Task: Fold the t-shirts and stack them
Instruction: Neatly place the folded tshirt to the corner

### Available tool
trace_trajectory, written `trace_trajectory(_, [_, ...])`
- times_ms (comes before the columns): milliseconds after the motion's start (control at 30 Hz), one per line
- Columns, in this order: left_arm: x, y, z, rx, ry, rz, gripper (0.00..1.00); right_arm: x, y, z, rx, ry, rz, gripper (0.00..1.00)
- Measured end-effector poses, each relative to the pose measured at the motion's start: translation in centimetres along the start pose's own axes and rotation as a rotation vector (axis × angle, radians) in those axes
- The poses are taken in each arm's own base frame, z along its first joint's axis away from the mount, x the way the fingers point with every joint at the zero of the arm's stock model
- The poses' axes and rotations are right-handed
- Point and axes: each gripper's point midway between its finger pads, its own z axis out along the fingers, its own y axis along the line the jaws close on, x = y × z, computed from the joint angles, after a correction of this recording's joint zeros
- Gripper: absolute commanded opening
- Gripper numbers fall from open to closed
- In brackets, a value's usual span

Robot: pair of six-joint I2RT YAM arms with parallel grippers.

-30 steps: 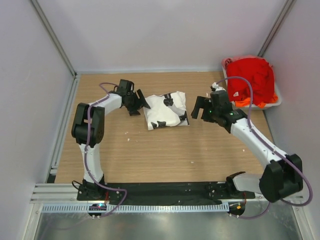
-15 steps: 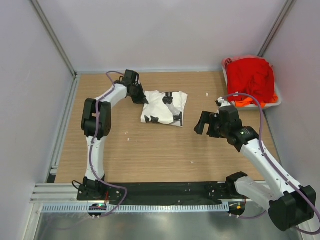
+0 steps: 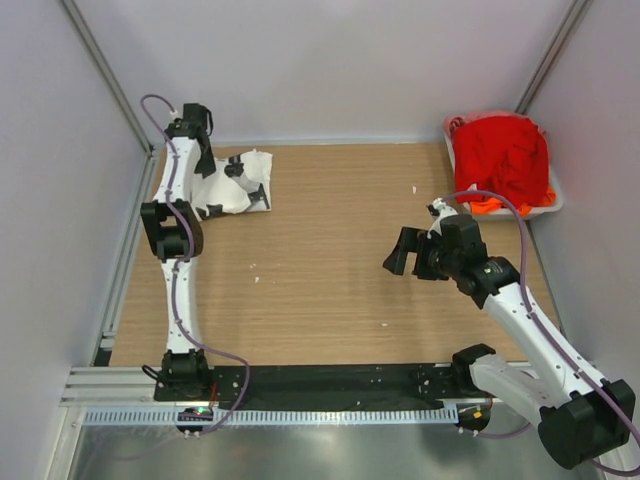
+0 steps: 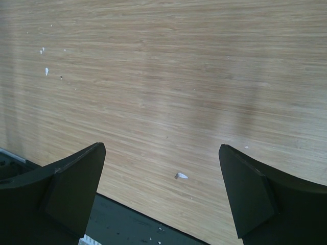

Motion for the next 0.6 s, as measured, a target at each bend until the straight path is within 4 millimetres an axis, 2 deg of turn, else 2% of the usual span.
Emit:
trace_trajectory(100, [0.8,4.5,1.0,-0.135,0.029,0.022,1.00,0.3,0.1,0.0,-0.010,0.010,0.001,1.00])
trace_trajectory(167, [0.7,6.3,1.0,-0.184,0.033,0.018,1.00,0.3,0.2,0.1,-0.015,0.012,0.001,1.00])
trace_trajectory(267, [0.0,6.6,-0.4,-0.186,0.011,0.001,1.00,0.3,0.2,0.2,-0.017,0.017,0.002,1.00])
trace_trajectory(367, [-0.6,3.6,-3.8,-0.087,-0.033,-0.036,0.98,0.4,0.2,0.3,-0.016,0.020,0.002,1.00])
trace_trajectory(500, [0.0,-2.8,-9.3,0.160,-0.065,-0.147,0.88,0.4,0.2,0.3,-0.016,0.020,0.002,1.00])
trace_trajectory(533, [0.3,-4.3,-10.1,0.215,-0.062,-0.171,0.85,0.4,0.2,0.3,-0.016,0.020,0.002,1.00])
trace_trajectory(600, [0.9,-6.2,-10.2,0.290,-0.045,-0.216,0.82,0.4,0.2,0.3,-0.016,0.020,0.002,1.00])
